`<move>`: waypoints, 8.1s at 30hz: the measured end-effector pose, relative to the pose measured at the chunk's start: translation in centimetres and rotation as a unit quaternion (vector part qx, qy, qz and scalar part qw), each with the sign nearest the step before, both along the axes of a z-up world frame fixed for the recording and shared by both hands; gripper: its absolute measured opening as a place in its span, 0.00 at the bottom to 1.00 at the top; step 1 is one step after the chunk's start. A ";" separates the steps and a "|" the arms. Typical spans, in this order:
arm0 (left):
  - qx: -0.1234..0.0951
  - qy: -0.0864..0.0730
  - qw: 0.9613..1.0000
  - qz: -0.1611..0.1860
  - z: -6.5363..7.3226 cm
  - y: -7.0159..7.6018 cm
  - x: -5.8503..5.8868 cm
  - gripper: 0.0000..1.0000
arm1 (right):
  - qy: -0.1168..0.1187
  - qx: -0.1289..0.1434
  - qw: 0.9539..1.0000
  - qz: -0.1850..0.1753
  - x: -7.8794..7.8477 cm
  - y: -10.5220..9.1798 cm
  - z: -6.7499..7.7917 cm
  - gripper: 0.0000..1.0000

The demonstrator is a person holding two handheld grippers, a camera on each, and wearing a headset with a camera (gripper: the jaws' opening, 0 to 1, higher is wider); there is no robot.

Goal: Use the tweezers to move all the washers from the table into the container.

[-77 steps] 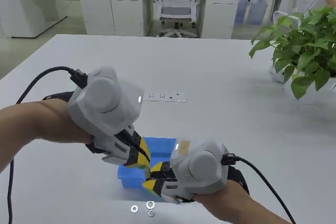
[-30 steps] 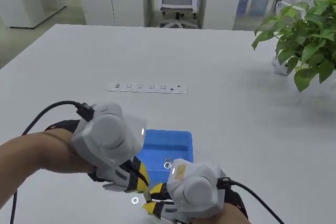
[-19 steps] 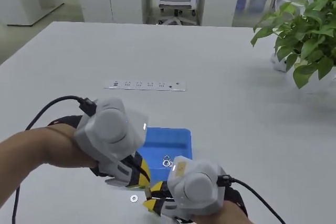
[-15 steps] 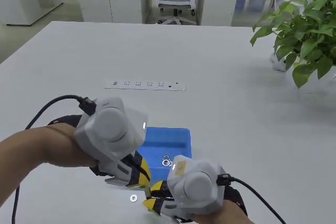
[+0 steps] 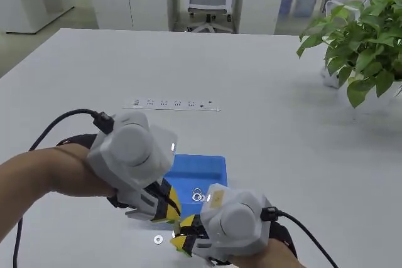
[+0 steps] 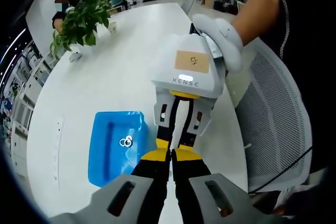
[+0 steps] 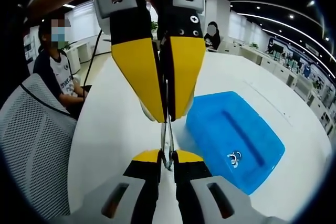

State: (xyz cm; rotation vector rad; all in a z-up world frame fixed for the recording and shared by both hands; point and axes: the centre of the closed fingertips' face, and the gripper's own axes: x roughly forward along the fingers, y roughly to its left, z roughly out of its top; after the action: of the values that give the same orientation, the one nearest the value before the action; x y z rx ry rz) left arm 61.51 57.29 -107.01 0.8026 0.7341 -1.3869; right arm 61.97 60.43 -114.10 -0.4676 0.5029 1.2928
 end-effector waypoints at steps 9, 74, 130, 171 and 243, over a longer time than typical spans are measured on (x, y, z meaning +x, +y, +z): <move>-0.006 -0.002 1.000 -0.008 1.6 -0.3 0.1 0.05 | -0.006 0.011 1.000 -0.010 0.4 -0.1 1.6 0.10; -0.013 -0.021 1.000 0.006 1.6 -1.5 8.9 0.05 | -0.009 0.002 1.000 -0.025 9.8 -0.8 1.5 0.11; -0.013 -0.031 0.999 0.015 2.8 -0.3 2.5 0.05 | -0.040 0.001 0.999 0.018 3.0 0.7 3.5 0.12; -0.011 0.006 1.000 0.025 -1.4 0.4 0.8 0.05 | -0.012 -0.013 1.000 0.025 0.9 0.6 -0.9 0.12; -0.019 -0.027 0.999 0.010 4.5 -0.2 3.2 0.06 | -0.051 0.006 0.999 0.012 3.9 0.8 5.2 0.10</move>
State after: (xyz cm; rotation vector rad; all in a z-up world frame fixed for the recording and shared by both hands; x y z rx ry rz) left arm 64.73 57.08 -102.47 0.7984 0.6712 -1.3520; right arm 65.91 61.19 -108.91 -0.5291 0.4051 1.2871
